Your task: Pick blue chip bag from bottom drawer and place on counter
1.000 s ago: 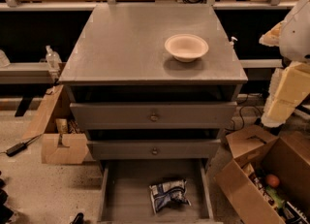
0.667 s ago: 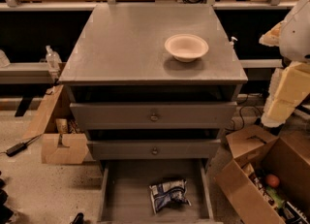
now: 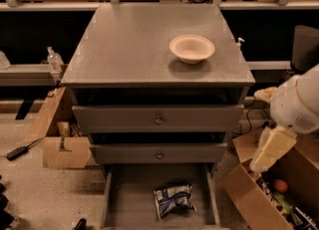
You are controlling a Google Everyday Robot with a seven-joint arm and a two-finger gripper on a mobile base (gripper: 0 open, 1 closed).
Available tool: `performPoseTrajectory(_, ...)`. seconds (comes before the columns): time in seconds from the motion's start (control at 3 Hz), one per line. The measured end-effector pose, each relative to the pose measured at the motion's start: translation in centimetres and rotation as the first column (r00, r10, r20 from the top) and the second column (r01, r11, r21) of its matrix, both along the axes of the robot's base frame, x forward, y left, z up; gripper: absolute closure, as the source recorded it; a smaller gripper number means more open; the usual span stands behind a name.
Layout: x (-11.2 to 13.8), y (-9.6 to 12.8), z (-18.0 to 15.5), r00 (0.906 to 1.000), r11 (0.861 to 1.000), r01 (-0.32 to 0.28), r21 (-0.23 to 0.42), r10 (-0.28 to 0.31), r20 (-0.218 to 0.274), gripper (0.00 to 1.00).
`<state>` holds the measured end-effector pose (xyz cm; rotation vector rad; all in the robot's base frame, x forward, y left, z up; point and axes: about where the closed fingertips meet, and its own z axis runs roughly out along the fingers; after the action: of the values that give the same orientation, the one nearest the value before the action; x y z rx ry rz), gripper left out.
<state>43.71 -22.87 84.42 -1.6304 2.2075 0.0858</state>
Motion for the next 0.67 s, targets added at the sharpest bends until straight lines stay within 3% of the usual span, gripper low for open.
performPoseTrajectory(0.33,0.5,-2.1,-10.6,0.9999,1.000,0.012,0.011,-0.012,0.006,0.00)
performPoseTrajectory(0.67,3.3,-3.8,-15.9,0.9963,0.999,0.044,0.009,-0.045,0.073,0.00)
